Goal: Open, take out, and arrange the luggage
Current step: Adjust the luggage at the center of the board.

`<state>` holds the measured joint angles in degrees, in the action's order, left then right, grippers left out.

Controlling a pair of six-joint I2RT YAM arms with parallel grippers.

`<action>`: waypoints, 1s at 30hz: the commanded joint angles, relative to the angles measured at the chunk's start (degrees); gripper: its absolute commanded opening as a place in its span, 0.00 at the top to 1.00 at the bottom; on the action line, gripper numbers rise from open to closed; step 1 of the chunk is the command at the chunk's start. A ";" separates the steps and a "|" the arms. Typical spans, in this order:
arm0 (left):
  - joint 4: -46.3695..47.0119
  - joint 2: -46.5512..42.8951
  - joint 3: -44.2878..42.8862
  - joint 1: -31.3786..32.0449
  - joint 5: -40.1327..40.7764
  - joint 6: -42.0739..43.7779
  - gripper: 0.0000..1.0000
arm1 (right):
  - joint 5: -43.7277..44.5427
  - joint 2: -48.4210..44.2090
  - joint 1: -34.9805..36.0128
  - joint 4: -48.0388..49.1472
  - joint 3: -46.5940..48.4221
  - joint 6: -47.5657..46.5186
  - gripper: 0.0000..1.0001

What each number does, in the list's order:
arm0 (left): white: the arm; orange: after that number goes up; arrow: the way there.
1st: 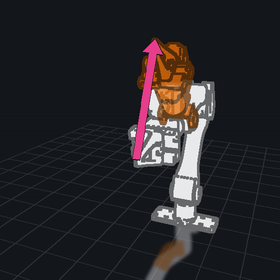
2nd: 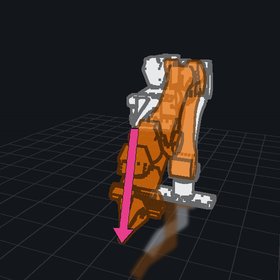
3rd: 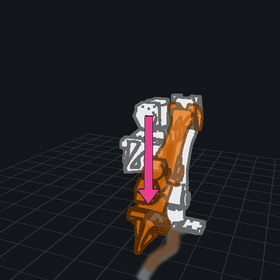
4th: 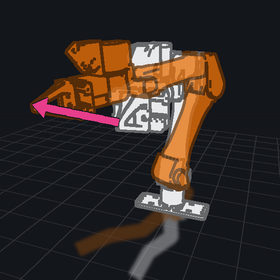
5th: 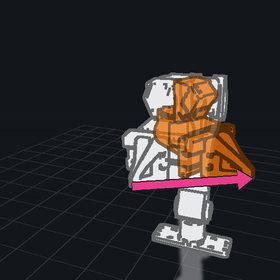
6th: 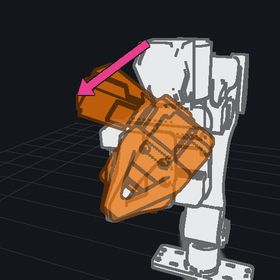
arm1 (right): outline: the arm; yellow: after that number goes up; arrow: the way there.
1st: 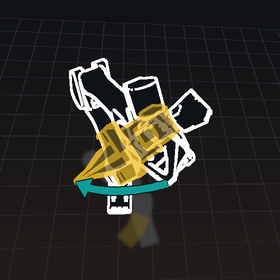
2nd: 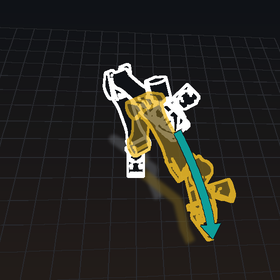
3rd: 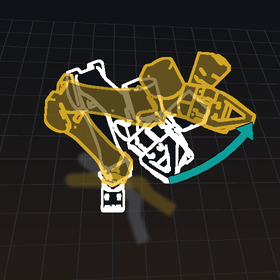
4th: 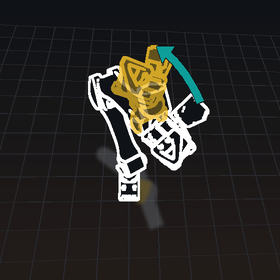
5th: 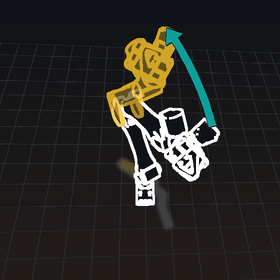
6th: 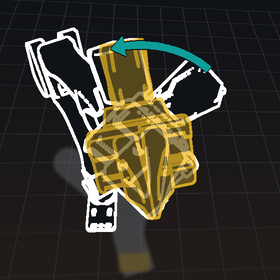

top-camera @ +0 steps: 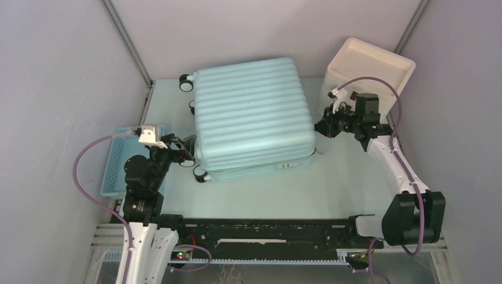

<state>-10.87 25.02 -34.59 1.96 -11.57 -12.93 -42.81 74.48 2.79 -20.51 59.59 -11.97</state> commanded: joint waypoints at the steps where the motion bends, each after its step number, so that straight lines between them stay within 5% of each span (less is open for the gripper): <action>1: 1.80 -2.27 -0.89 -0.20 0.06 1.67 0.16 | -20.83 -0.21 9.15 -3.94 -1.81 -2.96 0.82; 13: 4.36 -7.39 0.75 -0.20 1.57 1.85 0.16 | -23.32 -0.37 15.79 -10.68 -1.85 -14.77 0.79; 30: 2.05 -5.64 0.29 -0.20 -0.89 0.97 0.15 | -19.47 -6.60 10.22 -22.83 -1.85 -34.52 0.42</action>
<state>-8.43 18.79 -34.59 1.96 -11.07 -12.45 -60.23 69.45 15.11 -39.40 57.69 -39.83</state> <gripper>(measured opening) 0.844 0.545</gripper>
